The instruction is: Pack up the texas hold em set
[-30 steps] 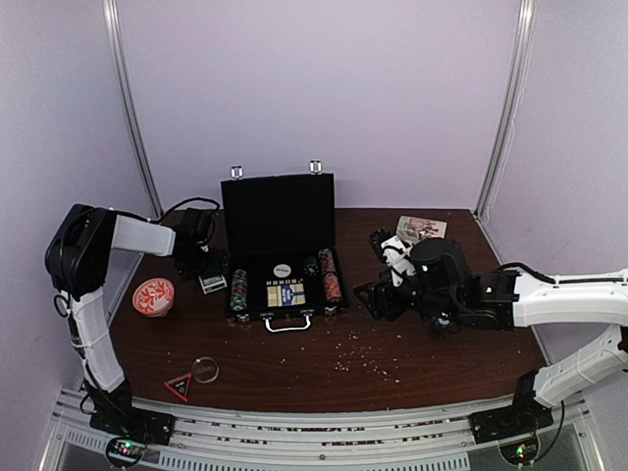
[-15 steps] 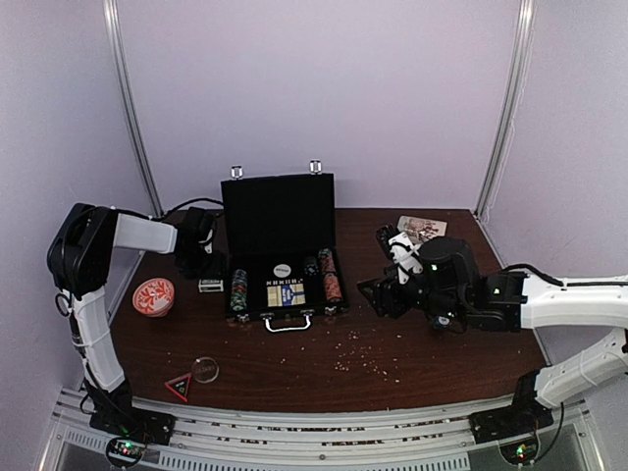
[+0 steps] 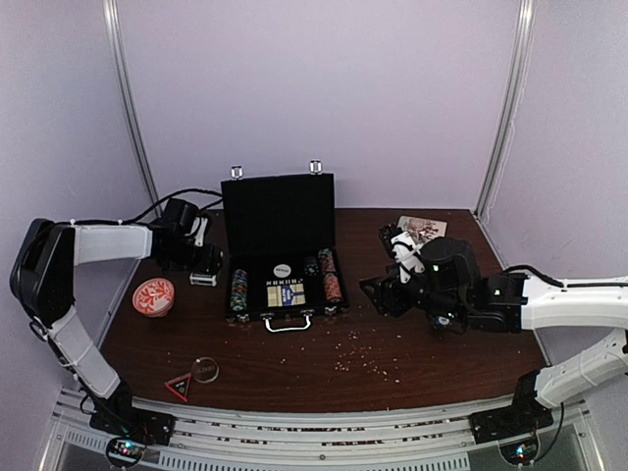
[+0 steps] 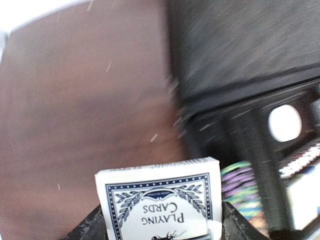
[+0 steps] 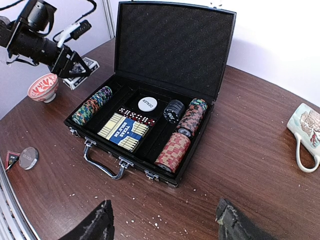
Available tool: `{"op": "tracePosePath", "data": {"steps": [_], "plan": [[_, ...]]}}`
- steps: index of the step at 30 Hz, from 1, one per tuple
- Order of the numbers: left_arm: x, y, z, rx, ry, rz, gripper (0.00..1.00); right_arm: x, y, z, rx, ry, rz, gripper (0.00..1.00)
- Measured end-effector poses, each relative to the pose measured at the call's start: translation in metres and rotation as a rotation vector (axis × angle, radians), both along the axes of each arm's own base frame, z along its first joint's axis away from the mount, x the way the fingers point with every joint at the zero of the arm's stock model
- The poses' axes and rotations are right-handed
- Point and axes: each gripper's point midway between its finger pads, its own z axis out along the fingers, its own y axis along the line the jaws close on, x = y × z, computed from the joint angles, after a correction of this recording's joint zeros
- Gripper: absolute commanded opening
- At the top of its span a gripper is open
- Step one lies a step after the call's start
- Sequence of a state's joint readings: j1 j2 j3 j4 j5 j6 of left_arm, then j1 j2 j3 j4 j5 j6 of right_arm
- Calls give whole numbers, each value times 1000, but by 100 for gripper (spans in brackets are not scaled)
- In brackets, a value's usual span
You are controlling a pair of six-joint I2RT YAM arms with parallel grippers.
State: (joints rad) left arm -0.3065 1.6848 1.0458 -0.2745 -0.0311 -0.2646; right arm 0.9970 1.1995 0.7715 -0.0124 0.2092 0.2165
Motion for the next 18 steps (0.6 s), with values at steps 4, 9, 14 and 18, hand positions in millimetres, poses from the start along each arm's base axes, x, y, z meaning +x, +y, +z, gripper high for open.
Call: {"op": "tracePosePath", "data": {"steps": [4, 9, 14, 18], "plan": [[4, -27, 35, -17, -111, -139, 48, 0, -1, -1, 1, -3, -4, 70], [-9, -88, 42, 16, -148, -391, 48, 2, -1, -1, 4, -8, -9, 70], [-9, -155, 41, 52, -176, -620, 48, 4, 1, -6, -4, -6, -15, 70], [5, -194, 35, 67, -195, -736, 49, 5, 1, -9, -12, -2, -18, 70]]}}
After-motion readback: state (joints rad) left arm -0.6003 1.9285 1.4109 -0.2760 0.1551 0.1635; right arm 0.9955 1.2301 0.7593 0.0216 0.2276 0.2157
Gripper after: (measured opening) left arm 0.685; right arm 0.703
